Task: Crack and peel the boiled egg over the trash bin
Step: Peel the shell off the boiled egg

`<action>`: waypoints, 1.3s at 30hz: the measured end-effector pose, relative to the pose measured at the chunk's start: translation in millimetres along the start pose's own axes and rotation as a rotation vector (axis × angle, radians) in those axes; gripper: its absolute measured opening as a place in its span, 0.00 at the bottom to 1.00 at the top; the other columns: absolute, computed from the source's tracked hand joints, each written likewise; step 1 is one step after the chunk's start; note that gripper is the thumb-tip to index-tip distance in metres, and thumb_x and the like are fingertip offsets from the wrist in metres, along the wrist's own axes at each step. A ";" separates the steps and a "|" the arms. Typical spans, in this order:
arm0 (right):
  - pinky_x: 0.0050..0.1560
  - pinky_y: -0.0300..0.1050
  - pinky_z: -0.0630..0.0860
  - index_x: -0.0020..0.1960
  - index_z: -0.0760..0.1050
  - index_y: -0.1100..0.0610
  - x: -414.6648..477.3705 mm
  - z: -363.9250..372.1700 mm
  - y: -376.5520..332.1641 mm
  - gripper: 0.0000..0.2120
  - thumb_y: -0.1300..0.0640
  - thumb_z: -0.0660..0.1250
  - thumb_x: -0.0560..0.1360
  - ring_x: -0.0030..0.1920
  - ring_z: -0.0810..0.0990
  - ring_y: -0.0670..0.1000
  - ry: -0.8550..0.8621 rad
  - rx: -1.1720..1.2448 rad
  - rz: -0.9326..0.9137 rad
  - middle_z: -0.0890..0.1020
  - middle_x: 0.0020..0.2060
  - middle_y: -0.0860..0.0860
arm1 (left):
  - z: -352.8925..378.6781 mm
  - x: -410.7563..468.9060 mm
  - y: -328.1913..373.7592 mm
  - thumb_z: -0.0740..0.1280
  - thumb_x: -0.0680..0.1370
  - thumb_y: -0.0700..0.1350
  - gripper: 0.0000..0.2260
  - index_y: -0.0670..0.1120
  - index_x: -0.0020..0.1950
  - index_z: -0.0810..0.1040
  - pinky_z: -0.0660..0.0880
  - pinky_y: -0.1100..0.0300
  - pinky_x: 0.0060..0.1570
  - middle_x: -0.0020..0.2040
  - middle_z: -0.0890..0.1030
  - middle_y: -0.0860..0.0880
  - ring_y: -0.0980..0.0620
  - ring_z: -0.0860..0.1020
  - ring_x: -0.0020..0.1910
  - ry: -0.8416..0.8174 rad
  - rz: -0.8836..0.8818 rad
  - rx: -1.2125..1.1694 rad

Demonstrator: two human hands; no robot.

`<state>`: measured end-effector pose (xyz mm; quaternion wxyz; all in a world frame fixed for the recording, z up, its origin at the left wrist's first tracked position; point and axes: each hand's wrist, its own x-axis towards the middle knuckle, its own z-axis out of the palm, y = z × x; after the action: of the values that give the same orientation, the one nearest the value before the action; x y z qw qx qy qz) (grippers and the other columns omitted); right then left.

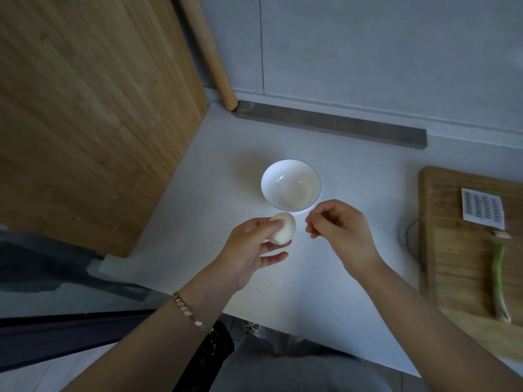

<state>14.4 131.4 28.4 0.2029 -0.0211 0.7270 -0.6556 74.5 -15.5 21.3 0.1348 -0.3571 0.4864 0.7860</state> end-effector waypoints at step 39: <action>0.36 0.27 0.73 0.48 0.80 0.52 0.8 15.4 8.7 0.06 0.57 0.67 0.72 0.33 0.77 0.38 -0.059 -0.153 0.034 0.82 0.37 0.46 | -3.2 10.2 -1.6 0.68 0.75 0.45 0.06 0.46 0.50 0.77 0.78 0.52 0.49 0.47 0.82 0.46 0.48 0.79 0.49 -0.038 -0.063 -0.202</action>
<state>20.7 117.9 18.9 0.2330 -0.0435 0.7689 -0.5938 69.5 -18.8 12.2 0.1321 -0.3690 0.3908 0.8329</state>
